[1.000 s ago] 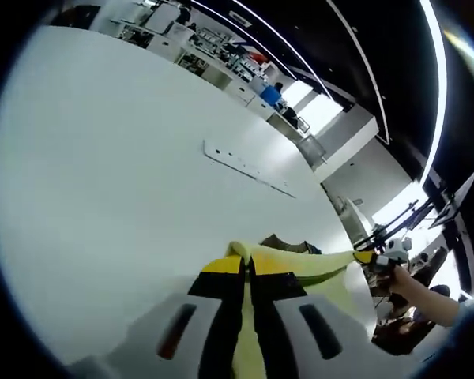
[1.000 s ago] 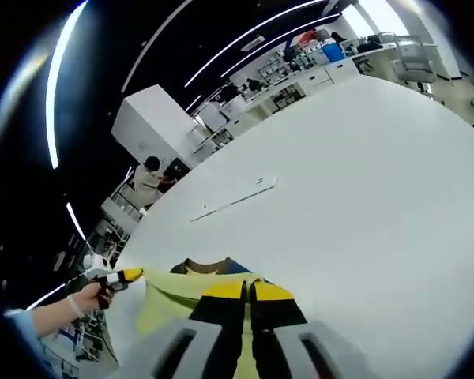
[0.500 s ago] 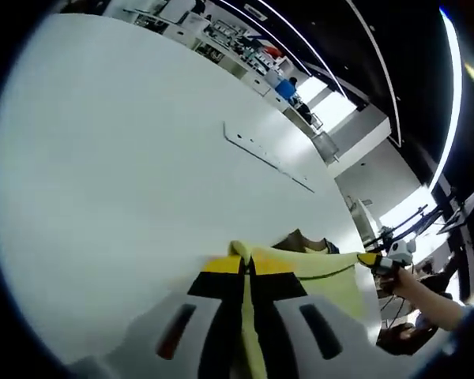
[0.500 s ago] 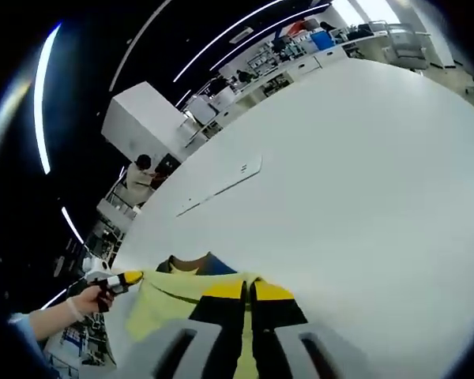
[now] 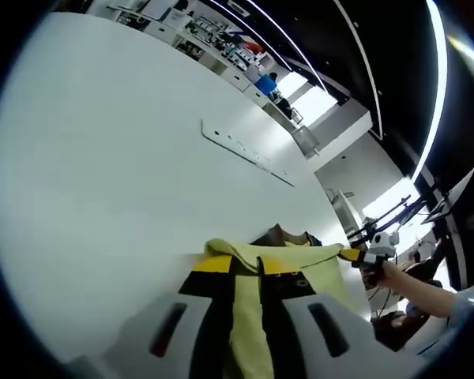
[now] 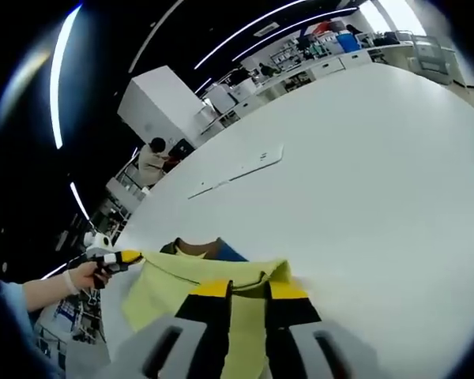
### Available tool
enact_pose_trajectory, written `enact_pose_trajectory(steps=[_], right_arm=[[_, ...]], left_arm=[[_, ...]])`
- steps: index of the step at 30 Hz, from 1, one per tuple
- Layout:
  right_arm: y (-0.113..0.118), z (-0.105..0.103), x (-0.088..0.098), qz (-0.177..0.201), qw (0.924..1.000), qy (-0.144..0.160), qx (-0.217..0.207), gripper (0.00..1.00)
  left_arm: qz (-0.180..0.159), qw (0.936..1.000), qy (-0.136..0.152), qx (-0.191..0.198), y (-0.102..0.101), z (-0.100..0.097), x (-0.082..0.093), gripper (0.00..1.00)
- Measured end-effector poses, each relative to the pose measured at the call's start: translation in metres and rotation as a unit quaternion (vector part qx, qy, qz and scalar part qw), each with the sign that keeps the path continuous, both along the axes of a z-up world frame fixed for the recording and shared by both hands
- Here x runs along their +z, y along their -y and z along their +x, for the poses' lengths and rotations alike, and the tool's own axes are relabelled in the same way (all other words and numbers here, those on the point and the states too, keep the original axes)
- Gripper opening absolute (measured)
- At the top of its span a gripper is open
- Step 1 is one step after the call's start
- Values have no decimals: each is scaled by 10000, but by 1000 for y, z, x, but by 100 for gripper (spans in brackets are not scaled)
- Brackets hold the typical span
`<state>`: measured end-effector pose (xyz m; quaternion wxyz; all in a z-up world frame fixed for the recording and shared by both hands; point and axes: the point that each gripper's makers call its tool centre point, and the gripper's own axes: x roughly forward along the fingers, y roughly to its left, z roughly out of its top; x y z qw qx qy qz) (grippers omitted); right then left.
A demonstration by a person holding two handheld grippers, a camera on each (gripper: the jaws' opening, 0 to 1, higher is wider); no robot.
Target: Fold the garment on the visible template until the final outline fits inside the template.
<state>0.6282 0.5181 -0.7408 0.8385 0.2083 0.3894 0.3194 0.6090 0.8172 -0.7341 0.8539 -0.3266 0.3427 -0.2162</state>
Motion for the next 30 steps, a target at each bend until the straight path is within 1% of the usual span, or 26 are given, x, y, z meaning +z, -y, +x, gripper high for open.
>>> enact_pose_trajectory(steps=[2, 6, 8, 9, 11, 15, 18, 20, 22, 23, 25, 26, 28, 30], right_arm=[[-4, 2, 1, 53, 10000, 10, 18, 12], [-10, 9, 9, 300, 9995, 49, -75, 12], [-10, 16, 16, 393, 9990, 156, -163, 13], [-9, 21, 18, 402, 9987, 221, -237, 13], [-7, 26, 19, 415, 9984, 210, -326, 14], [-4, 30, 21, 402, 9983, 230, -363, 14], [-4, 26, 20, 339, 9987, 231, -298, 15], [-4, 21, 19, 277, 9992, 235, -190, 16], [-6, 15, 19, 187, 9993, 316, -52, 20], [-6, 13, 19, 85, 9990, 440, 41, 24], [-6, 10, 20, 10, 9987, 504, 85, 32], [-6, 8, 21, -13, 9984, 548, 117, 35], [-6, 6, 23, -60, 9979, 627, 160, 40], [-4, 3, 26, -95, 9975, 682, 178, 46]], left_arm=[[-48, 10000, 10, 1, 2, 0, 1, 7], [-248, 9995, 142, 129, 3, 9, 9, 7], [-301, 9987, 295, 273, -1, 15, 16, 10], [-335, 9977, 403, 436, -6, 21, 21, 11], [-428, 9967, 372, 587, -11, 26, 22, 14], [-359, 9965, 420, 634, -15, 27, 24, 18], [-331, 9973, 356, 558, -16, 24, 22, 19], [-216, 9982, 337, 448, -15, 20, 20, 21], [-190, 9986, 339, 348, -12, 16, 21, 23], [-170, 9987, 348, 317, -11, 15, 22, 25], [-80, 9987, 458, 219, -9, 14, 25, 30], [-80, 9986, 480, 200, -6, 10, 29, 33], [-56, 9986, 511, 135, -4, 7, 31, 39], [63, 9980, 620, -59, -1, 4, 32, 49]])
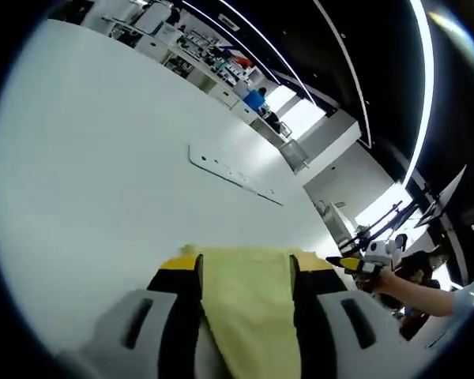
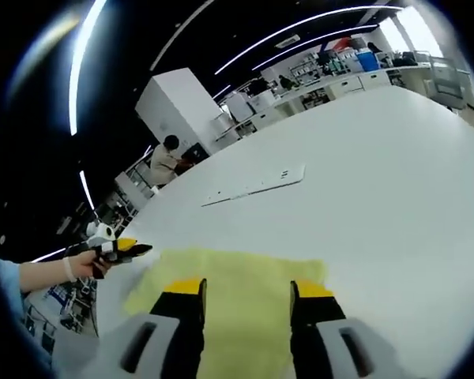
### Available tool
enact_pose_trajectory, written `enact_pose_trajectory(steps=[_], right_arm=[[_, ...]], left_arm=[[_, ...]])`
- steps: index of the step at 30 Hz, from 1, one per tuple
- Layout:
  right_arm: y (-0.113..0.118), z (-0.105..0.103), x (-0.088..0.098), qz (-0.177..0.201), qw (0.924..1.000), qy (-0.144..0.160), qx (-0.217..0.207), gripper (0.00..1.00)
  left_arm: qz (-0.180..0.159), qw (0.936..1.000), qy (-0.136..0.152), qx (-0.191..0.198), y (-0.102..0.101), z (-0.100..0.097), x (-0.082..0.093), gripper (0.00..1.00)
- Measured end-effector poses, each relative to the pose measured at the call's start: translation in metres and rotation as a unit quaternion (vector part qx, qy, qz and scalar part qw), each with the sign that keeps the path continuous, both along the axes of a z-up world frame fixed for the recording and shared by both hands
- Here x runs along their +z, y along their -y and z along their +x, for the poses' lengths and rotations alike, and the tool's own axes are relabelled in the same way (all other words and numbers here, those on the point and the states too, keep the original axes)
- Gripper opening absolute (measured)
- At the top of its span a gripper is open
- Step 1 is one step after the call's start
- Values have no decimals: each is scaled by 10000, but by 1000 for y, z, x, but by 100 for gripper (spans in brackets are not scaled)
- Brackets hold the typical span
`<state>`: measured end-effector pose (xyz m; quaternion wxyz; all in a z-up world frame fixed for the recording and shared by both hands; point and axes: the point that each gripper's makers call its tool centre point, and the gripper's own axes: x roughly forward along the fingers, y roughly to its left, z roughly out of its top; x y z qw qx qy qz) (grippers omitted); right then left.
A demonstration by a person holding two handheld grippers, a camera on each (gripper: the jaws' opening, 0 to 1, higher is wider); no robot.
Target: Fold the garment on the visible template until the final outline fits inside the template.
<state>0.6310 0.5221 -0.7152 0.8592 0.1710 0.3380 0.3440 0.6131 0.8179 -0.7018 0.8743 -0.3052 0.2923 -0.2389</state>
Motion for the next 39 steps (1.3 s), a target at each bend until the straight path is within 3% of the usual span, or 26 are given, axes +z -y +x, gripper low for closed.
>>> enact_pose_trajectory(steps=[5, 11, 17, 24, 33, 39], right_arm=[[8, -4, 5, -161, 9995, 286, -3, 64], [12, -22, 2, -411, 9980, 434, 206, 88], [16, -41, 0, -424, 9976, 462, 292, 88], [20, -58, 3, -355, 9980, 453, 273, 87], [31, -90, 4, -284, 9980, 496, 284, 85], [43, -107, 2, -277, 9982, 474, 230, 83]], left_arm=[[373, 9977, 211, -524, 8, -14, 1, 73], [794, 9901, 325, -1112, 14, -36, 0, 84], [920, 9861, 324, -1342, 9, -59, 1, 83], [887, 9862, 358, -1349, 1, -86, 4, 79], [928, 9830, 182, -1577, 3, -137, -17, 69], [925, 9836, 91, -1548, 2, -152, -25, 65]])
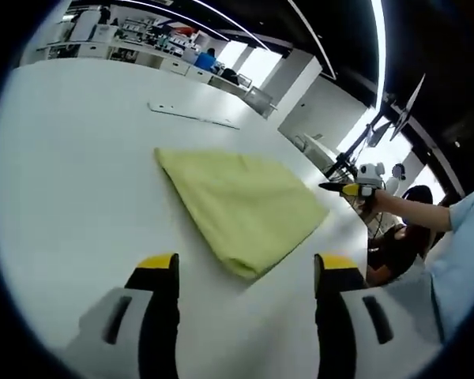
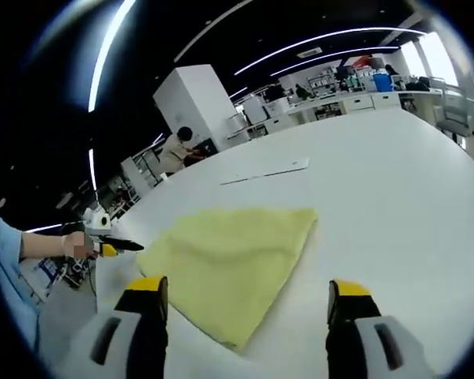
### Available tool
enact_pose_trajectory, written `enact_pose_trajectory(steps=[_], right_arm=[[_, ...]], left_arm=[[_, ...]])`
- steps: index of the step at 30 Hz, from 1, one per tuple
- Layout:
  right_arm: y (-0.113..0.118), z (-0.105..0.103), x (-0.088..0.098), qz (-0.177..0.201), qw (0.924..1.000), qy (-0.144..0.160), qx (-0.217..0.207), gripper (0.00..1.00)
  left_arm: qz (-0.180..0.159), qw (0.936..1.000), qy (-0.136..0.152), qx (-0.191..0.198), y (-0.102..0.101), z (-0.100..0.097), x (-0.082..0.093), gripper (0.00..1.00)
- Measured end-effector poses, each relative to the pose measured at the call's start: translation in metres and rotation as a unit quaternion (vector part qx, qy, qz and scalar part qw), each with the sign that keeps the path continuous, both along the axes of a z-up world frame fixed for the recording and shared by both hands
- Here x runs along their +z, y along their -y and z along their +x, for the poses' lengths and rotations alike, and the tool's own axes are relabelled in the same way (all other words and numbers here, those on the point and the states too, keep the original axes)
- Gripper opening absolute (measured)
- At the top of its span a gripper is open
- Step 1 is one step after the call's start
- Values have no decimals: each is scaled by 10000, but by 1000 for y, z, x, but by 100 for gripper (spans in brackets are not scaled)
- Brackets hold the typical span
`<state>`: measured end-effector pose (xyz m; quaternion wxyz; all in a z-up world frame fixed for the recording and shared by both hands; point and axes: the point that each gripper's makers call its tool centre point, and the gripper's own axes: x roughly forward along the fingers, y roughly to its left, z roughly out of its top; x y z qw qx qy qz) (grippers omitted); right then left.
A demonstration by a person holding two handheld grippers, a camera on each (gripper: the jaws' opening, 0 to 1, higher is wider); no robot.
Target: Fold the garment on the visible template until the final outline fits inside the template.
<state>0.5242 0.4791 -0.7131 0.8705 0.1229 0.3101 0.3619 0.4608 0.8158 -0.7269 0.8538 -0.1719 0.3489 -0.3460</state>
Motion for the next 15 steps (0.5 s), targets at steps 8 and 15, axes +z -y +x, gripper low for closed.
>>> enact_pose_trajectory(steps=[8, 15], right_arm=[[3, -18, -6, -76, 9999, -3, 98, 72], [3, -31, -18, -159, 9997, -98, 163, 60]], left_arm=[[-36, 10000, 67, 2, 8, -6, -5, 50], [-11, 10000, 7, -7, 15, -11, -15, 45]])
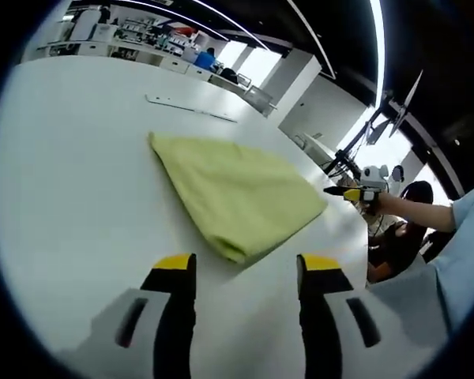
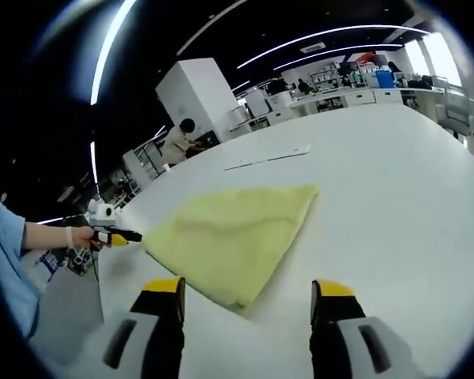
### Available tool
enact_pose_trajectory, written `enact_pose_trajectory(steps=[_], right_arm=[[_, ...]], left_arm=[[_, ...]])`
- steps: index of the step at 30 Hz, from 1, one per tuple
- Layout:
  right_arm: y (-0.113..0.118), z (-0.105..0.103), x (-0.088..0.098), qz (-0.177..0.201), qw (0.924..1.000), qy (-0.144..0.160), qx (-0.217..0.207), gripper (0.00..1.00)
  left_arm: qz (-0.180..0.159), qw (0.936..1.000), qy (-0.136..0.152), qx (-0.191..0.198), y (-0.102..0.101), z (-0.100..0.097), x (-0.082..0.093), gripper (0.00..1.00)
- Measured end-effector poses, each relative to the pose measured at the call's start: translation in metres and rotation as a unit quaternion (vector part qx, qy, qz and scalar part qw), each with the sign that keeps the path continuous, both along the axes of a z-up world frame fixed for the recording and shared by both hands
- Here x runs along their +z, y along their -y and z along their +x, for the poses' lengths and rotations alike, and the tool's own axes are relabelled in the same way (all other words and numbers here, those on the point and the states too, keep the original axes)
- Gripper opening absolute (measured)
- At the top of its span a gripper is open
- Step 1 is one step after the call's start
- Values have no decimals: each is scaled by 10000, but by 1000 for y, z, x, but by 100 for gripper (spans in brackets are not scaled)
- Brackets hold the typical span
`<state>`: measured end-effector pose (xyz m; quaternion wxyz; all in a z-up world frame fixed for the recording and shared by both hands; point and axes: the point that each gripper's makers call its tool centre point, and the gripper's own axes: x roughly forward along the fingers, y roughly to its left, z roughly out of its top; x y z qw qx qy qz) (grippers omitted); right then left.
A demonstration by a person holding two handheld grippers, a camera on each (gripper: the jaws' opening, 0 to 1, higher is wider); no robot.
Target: Fold the garment on the visible template until the final outline fits inside the template.
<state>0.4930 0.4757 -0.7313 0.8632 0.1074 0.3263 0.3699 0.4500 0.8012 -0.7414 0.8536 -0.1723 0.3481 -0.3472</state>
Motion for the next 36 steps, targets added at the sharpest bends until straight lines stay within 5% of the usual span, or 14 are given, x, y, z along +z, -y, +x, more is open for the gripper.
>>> enact_pose_trajectory(steps=[8, 25, 32, 36], right_arm=[[-10, -14, -13, 27, 9997, -164, 201, 30], [-17, -14, -33, 142, 9984, -543, -91, 0], [-9, -8, -33, 188, 9983, -526, -144, 0], [-4, -5, -31, 238, 9982, -519, -175, 0]], left_arm=[[-74, 9997, 47, 235, -2, 2, -3, 35], [-158, 9984, -83, 536, -4, 2, -11, 25], [-184, 9981, -65, 591, 0, 4, -12, 19], [-297, 9975, -68, 630, 2, 6, -10, 3]])
